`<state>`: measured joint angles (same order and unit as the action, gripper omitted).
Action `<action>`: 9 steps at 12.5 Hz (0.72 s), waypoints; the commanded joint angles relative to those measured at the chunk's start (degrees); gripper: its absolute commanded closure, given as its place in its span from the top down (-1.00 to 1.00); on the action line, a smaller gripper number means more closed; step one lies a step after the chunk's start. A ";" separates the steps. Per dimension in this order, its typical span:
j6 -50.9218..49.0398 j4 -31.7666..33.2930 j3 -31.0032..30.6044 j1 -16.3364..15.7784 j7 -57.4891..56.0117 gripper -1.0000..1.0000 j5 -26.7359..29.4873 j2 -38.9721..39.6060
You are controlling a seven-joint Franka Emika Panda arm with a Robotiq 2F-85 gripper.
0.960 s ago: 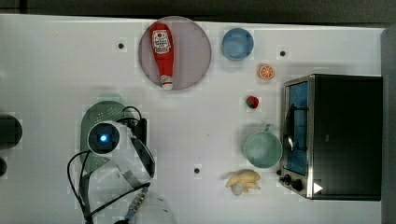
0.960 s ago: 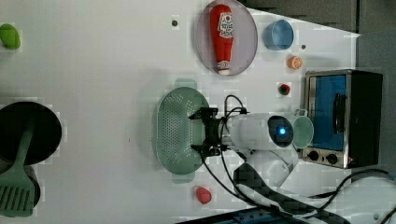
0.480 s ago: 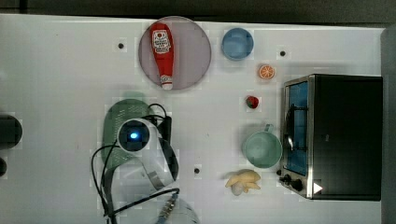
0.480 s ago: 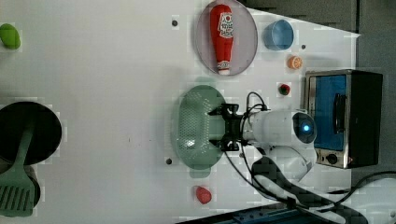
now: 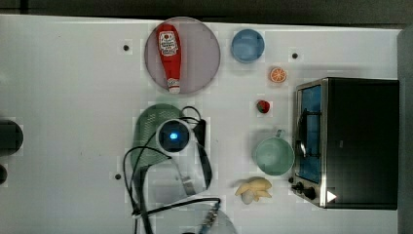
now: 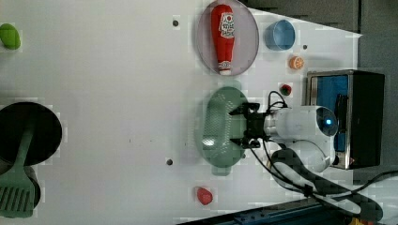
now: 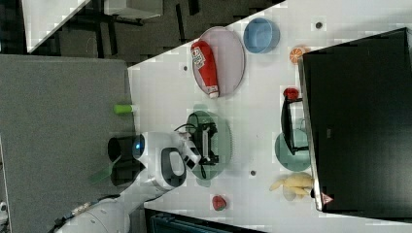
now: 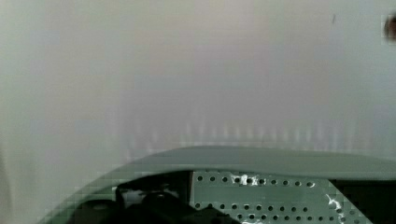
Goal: Drag strainer left to right.
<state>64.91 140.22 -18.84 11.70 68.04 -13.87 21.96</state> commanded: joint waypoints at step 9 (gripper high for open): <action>0.56 -0.21 11.08 2.26 -18.92 1.00 -0.54 -2.71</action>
<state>66.02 140.55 -8.88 13.50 55.51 -14.46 20.77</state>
